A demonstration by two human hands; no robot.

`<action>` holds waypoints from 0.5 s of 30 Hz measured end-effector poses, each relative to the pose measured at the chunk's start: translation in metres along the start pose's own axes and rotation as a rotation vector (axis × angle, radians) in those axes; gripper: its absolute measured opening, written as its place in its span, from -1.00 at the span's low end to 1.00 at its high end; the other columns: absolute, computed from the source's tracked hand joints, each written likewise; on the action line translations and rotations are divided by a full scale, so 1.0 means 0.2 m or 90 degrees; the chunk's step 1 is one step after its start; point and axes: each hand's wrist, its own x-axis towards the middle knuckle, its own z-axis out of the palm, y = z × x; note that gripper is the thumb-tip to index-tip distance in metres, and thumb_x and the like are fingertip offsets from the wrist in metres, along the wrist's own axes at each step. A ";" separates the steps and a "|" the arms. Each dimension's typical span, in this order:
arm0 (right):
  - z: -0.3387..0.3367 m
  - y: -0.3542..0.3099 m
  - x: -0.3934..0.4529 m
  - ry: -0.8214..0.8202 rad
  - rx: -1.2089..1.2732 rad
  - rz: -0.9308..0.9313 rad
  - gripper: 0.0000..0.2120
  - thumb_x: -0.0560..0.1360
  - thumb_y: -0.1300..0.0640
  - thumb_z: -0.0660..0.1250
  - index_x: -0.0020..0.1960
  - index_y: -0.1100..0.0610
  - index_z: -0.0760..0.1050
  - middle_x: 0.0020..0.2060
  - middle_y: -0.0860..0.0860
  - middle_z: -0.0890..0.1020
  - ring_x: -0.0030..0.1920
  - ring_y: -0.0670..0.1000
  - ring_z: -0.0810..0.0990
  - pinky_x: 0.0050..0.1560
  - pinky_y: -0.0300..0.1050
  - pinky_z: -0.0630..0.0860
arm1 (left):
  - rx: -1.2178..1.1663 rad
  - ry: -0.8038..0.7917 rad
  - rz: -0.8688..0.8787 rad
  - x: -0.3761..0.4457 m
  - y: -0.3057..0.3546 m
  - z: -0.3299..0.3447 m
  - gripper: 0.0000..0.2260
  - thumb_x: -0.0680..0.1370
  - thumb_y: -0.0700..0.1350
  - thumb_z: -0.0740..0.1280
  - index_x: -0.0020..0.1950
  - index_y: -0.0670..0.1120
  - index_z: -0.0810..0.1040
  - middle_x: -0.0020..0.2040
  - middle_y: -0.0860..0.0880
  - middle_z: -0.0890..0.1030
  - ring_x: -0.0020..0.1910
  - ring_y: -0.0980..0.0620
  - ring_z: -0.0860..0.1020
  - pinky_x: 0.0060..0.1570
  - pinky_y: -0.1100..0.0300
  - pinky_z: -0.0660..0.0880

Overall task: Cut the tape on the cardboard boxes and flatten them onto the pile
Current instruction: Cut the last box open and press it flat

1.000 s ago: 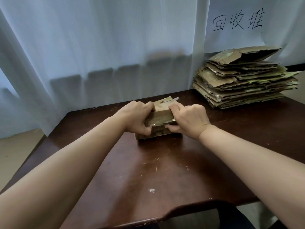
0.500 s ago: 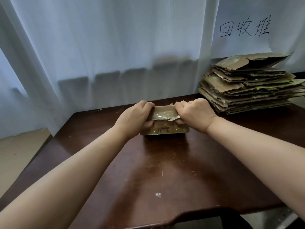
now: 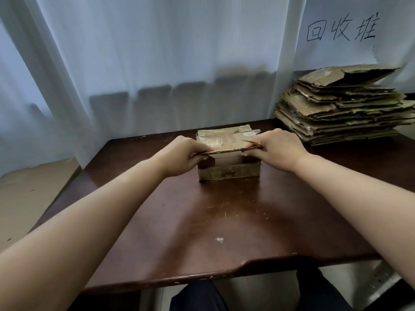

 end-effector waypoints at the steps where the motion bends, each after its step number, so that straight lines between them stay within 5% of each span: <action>1: 0.01 0.01 -0.01 0.048 0.051 0.051 -0.66 0.49 -0.24 0.27 0.12 -0.05 0.56 -0.01 0.01 0.66 0.04 0.12 0.59 -0.11 -0.07 0.46 | -0.044 0.029 -0.009 -0.01 -0.01 0.00 -0.81 0.56 -0.19 0.35 0.14 -0.10 0.65 -0.06 -0.04 0.69 -0.09 0.04 0.60 -0.03 0.28 0.47; 3: 0.06 0.01 -0.05 0.190 0.090 0.109 -0.61 0.44 -0.21 0.35 0.14 0.01 0.52 -0.02 0.00 0.65 -0.03 0.13 0.62 -0.15 -0.06 0.47 | -0.103 0.083 -0.036 0.00 -0.01 0.04 -0.89 0.56 -0.14 0.35 0.00 -0.15 0.65 -0.19 -0.05 0.64 -0.21 0.00 0.55 -0.11 0.12 0.49; 5: 0.10 -0.01 -0.11 0.312 0.052 0.049 -0.64 0.44 -0.14 0.39 0.06 0.10 0.50 -0.05 0.03 0.61 -0.24 0.14 0.62 -0.33 -0.10 0.46 | -0.127 0.124 -0.061 0.02 -0.01 0.09 -0.88 0.56 -0.11 0.36 -0.06 -0.14 0.63 -0.23 -0.05 0.62 -0.23 -0.03 0.54 -0.14 0.06 0.49; 11: 0.12 -0.04 -0.12 0.370 0.019 -0.025 -0.72 0.45 0.06 0.37 0.13 0.11 0.50 0.06 0.06 0.55 -0.41 0.09 0.56 -0.54 -0.12 0.44 | -0.147 0.213 -0.134 0.06 -0.03 0.16 -0.81 0.54 -0.02 0.39 -0.13 -0.14 0.64 -0.23 -0.08 0.66 -0.19 -0.07 0.59 -0.13 0.00 0.52; 13: 0.13 -0.08 -0.12 0.309 -0.004 -0.067 -0.74 0.46 0.08 0.39 0.13 0.09 0.53 0.09 0.05 0.54 -0.38 0.11 0.58 -0.51 -0.10 0.46 | -0.148 0.221 -0.151 0.08 0.00 0.19 -0.81 0.52 -0.01 0.40 -0.13 -0.13 0.65 -0.24 -0.09 0.66 -0.20 -0.08 0.60 -0.13 0.01 0.54; 15: 0.18 -0.13 -0.11 0.114 -0.001 -0.071 -0.68 0.55 0.02 0.27 0.28 0.02 0.47 0.27 -0.03 0.49 -0.15 0.18 0.65 -0.27 0.01 0.56 | -0.151 0.223 -0.159 0.10 0.01 0.20 -0.80 0.51 -0.01 0.41 -0.14 -0.13 0.65 -0.25 -0.09 0.65 -0.21 -0.08 0.60 -0.14 0.01 0.54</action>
